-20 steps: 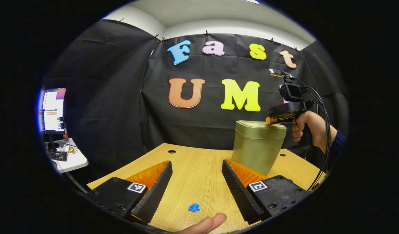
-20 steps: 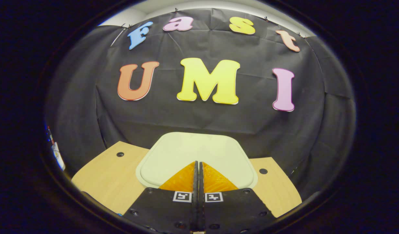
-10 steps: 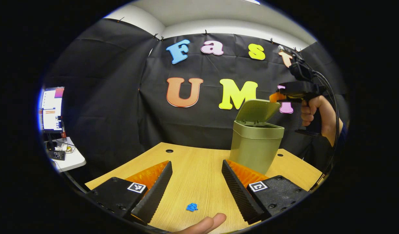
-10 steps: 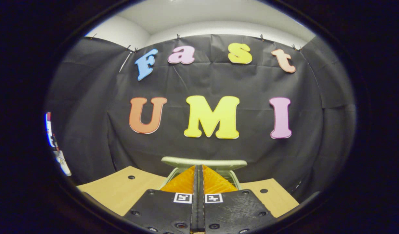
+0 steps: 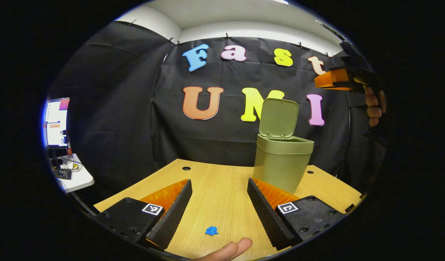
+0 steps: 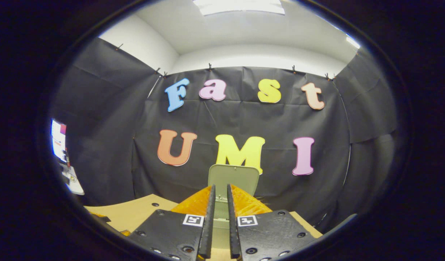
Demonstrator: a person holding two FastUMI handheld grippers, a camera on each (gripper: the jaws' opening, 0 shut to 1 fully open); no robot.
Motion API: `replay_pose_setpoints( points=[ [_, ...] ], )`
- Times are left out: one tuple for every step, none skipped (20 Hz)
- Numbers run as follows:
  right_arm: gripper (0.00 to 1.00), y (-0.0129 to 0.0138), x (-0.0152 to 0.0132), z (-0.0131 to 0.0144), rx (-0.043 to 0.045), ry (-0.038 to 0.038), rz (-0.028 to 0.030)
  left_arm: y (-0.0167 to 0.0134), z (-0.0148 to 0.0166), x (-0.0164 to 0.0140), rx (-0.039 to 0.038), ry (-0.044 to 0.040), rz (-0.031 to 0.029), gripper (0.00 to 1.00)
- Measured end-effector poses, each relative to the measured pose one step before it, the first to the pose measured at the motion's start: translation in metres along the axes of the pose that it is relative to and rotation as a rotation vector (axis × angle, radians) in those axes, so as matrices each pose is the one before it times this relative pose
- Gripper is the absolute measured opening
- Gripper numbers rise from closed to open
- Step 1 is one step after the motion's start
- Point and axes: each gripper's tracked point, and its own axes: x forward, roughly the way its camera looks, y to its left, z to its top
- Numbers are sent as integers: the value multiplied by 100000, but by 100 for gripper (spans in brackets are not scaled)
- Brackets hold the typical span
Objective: Press the lid of the desktop garbage bin to open it, pick up the crumpled paper on the desktop and throw it into the bin, then pick up the pop can on the desktop and drop it into the bin, and finally close the garbage bin lid.
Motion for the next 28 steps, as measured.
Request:
replay_pose_setpoints(
  points=[
    [19,222,-1250,-83,-623,-539,341,-92,24,-18,430,-26,-317,99],
    [16,364,-1142,-98,-503,-636,874,20,67,32,279,-89,-147,99],
    [16,147,-904,-350,-615,-63,349,-12,-73,-69,180,-132,210,99],
    [16,-39,-1023,-499,153,233,125,61,-33,-8,294,98,211,98],
    [16,83,-868,-552,1107,313,757,-94,33,30,335,-10,-37,99],
    [16,200,-776,-640,1952,819,1202,-215,-22,-28,366,-162,-73,99],
    [16,22,-734,-920,2122,1415,1030,-112,43,-120,395,-50,83,99],
    [16,19,-625,-1008,1725,2205,1287,-112,7,-16,314,-209,48,99],
    [16,-139,-583,-1084,1723,2288,1077,-125,46,-45,599,-221,-160,99],
    [16,-432,-434,-941,2141,1760,20,-35,117,-64,866,-621,28,99],
    [16,-543,-359,-1028,2343,1752,253,-122,121,-23,805,-449,187,99],
    [16,-657,-199,-1043,1627,1564,-1133,-31,51,-88,417,-420,42,98],
    [22,-1056,-9,-1200,753,1682,-1830,-191,89,-40,381,-47,-546,98],
    [30,-704,-33,-1037,826,1292,-856,-193,-189,79,418,126,-431,99],
    [32,-449,-71,-1330,1772,1196,-447,9,-117,47,529,460,-144,99],
    [35,-493,-71,-1122,2132,726,535,112,-209,21,-17,760,541,98],
    [36,-547,38,-1316,450,1995,-6,143,-276,70,-598,846,653,98],
    [46,-610,-70,-925,505,1240,-207,30,-103,40,-601,410,114,99],
    [51,-775,-150,-761,-12,815,-1035,18,-52,142,-707,393,252,99],
    [63,-634,-84,-750,-1257,613,-793,53,-138,53,-544,552,230,99],
    [69,-525,-157,-734,-1935,120,-1185,-63,-9,53,-241,145,-93,98],
    [83,-661,-193,-402,-2135,-672,-1566,-138,23,60,-209,7,-138,100],
    [87,-594,-219,-245,-1959,-1637,-1349,135,-122,17,-198,288,219,100],
    [87,-418,-218,-151,-1333,-1714,-1009,196,-239,-34,-1202,831,720,98],
    [91,-190,-285,-250,-1192,-1780,-301,-19,-344,-43,-831,1067,198,99],
    [95,54,-270,-140,-1147,-1424,728,-240,-559,-148,-1077,201,-1301,98],
    [95,-7,-374,-260,-958,-1402,808,-527,-648,254,-422,895,-2843,99],
    [94,-162,-354,-111,-610,-1181,269,-162,-1344,371,-838,4987,285,98]
  ],
)
